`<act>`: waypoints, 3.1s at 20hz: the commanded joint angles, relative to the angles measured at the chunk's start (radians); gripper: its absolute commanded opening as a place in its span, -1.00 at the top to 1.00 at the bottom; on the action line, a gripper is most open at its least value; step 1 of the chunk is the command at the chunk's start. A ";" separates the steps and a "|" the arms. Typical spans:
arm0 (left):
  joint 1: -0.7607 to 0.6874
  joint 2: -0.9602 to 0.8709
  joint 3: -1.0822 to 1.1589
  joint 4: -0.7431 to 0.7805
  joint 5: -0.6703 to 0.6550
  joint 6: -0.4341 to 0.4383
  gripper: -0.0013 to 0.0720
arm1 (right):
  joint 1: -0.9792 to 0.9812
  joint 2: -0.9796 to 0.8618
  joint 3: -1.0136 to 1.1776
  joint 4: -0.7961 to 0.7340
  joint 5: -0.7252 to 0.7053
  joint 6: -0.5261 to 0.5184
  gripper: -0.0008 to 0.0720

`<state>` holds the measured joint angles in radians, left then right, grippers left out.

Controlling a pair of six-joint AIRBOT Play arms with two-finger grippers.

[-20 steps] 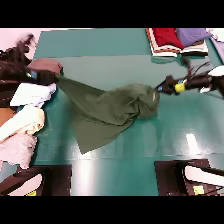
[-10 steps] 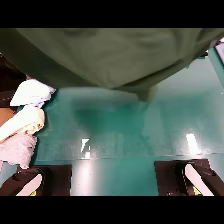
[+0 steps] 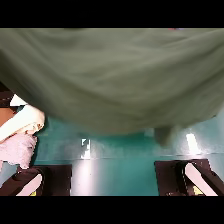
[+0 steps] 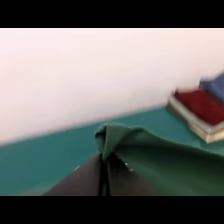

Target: Fold the shirts.

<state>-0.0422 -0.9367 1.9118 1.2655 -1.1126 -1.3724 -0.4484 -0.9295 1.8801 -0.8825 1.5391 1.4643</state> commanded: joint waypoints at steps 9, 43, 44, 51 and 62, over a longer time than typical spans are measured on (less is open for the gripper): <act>0.013 -0.677 -0.246 -0.122 -0.018 -0.062 0.73 | 0.322 -0.544 -0.363 -0.225 -0.262 0.053 0.49; -0.161 -0.024 -1.299 -0.237 0.016 -0.163 0.89 | 0.140 -0.158 -0.809 -0.364 -0.073 0.017 0.09; -0.161 -0.024 -1.263 -0.231 0.020 -0.163 0.89 | 0.084 -0.152 -0.876 -0.387 -0.091 0.016 0.09; -0.161 -0.024 -1.205 -0.211 0.053 -0.164 0.89 | -0.163 -0.288 -1.130 -0.277 -0.180 -0.106 -0.36; -0.161 -0.024 -1.035 -0.185 0.036 -0.172 0.90 | 0.097 -0.301 -0.984 -0.156 -0.236 -0.195 0.92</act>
<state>-0.2031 -0.9615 0.7753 1.0618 -1.0607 -1.5436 -0.4141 -1.2667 0.8116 -1.0546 1.2602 1.2976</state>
